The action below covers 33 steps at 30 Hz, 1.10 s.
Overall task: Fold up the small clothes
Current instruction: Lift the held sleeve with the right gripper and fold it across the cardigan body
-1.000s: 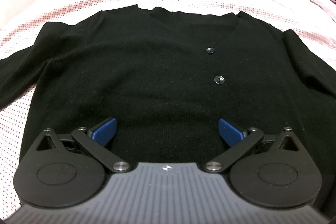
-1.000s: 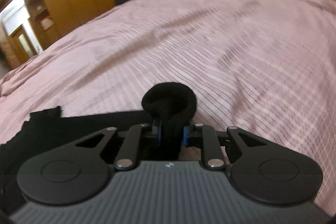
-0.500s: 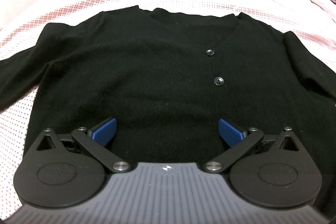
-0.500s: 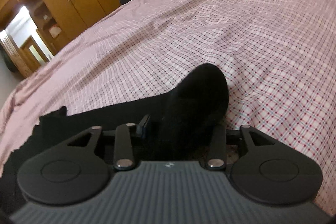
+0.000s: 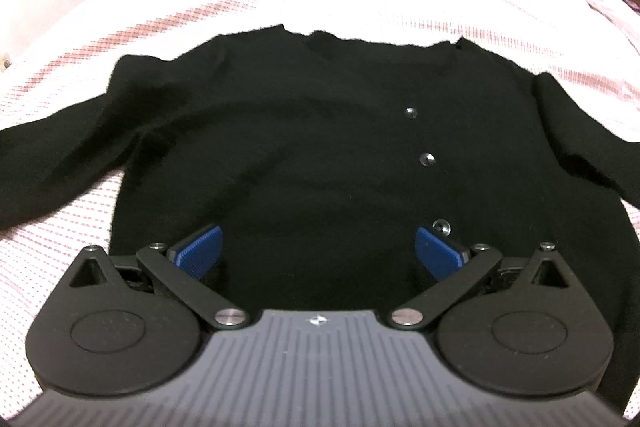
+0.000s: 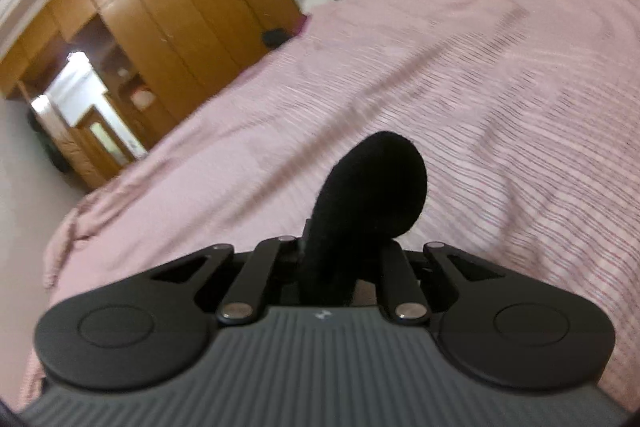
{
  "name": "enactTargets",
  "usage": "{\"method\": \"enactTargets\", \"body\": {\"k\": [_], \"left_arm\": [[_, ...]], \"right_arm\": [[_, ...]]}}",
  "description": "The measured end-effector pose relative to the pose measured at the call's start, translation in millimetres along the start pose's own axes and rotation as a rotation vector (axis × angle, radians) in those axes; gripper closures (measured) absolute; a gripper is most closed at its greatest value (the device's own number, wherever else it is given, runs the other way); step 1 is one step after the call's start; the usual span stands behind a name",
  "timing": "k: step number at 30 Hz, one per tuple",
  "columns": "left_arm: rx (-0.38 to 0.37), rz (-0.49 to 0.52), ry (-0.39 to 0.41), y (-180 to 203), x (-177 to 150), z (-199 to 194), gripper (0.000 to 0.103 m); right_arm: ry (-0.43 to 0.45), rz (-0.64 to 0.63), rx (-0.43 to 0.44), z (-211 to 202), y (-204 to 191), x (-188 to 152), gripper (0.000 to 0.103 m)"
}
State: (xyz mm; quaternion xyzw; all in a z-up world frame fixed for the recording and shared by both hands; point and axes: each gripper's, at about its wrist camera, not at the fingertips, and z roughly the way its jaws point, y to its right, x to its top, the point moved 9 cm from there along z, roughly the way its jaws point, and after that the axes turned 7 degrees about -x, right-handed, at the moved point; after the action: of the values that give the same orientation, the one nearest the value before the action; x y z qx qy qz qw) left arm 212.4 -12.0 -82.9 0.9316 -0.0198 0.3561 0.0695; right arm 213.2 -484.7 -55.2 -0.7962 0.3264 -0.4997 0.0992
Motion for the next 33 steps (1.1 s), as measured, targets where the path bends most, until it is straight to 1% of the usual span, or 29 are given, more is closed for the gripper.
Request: {"method": "enactTargets", "body": {"k": [4, 9, 14, 20, 24, 26, 30, 33], "left_arm": [[0.007, 0.001, 0.014, -6, 2, -10, 0.0], [0.022, -0.001, 0.013, -16, 0, -16, 0.0], [0.003, -0.011, 0.024, -27, 1, -28, 0.0], [0.012, -0.031, 0.056, -49, 8, -41, 0.0], [0.037, -0.055, 0.079, -71, 11, -47, 0.0], [0.054, -0.055, 0.086, -81, 11, -49, 0.0], [0.075, -0.088, 0.085, -105, 9, -48, 0.0], [0.082, -0.115, 0.084, -119, 6, -47, 0.0]], "right_arm": [[0.006, -0.006, 0.07, -8, -43, 5, 0.09], [-0.024, -0.028, 0.168, -9, -97, -2, 0.09], [-0.054, -0.081, 0.265, -11, -161, -14, 0.09], [-0.089, -0.156, 0.38, -15, -241, -34, 0.09], [-0.117, -0.21, 0.445, -17, -292, -60, 0.09], [-0.131, -0.243, 0.471, -17, -316, -77, 0.09], [-0.185, -0.294, 0.504, -9, -347, -118, 0.09], [-0.247, -0.328, 0.519, 3, -365, -157, 0.09]]}}
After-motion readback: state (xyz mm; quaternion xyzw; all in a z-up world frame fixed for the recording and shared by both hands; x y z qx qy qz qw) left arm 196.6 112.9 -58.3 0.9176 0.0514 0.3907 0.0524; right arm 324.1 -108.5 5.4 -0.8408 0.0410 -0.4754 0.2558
